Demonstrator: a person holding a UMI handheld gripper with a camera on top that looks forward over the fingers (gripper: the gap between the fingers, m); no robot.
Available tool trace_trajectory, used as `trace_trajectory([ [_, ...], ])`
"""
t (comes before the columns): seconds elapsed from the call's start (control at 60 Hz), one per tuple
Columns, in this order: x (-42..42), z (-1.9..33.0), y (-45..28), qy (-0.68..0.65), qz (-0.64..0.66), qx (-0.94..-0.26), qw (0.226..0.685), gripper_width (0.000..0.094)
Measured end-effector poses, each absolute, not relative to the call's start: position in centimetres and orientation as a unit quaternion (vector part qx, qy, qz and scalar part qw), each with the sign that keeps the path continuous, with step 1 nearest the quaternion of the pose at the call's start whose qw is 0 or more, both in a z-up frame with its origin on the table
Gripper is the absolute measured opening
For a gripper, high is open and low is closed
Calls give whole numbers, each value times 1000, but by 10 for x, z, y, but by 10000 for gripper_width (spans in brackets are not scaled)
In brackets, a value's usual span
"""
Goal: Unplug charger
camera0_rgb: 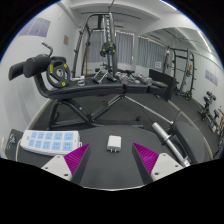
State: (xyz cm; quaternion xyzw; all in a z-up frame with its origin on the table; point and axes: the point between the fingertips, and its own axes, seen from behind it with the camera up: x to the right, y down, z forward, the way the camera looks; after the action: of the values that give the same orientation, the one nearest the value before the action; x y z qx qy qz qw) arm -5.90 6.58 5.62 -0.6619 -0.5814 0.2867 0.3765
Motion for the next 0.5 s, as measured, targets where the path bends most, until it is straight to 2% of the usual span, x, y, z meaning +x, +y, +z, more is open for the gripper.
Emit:
trace_trajectory([
  [0.133, 36, 113, 37, -576, 301, -659, 378, 857],
  [0.25, 134, 154, 2, -571, 312, -670, 358, 858],
  [0.383, 225, 189, -38, -573, 330, -668, 341, 856],
  [0.5, 280, 214, -51, -573, 323, -661, 361, 858],
])
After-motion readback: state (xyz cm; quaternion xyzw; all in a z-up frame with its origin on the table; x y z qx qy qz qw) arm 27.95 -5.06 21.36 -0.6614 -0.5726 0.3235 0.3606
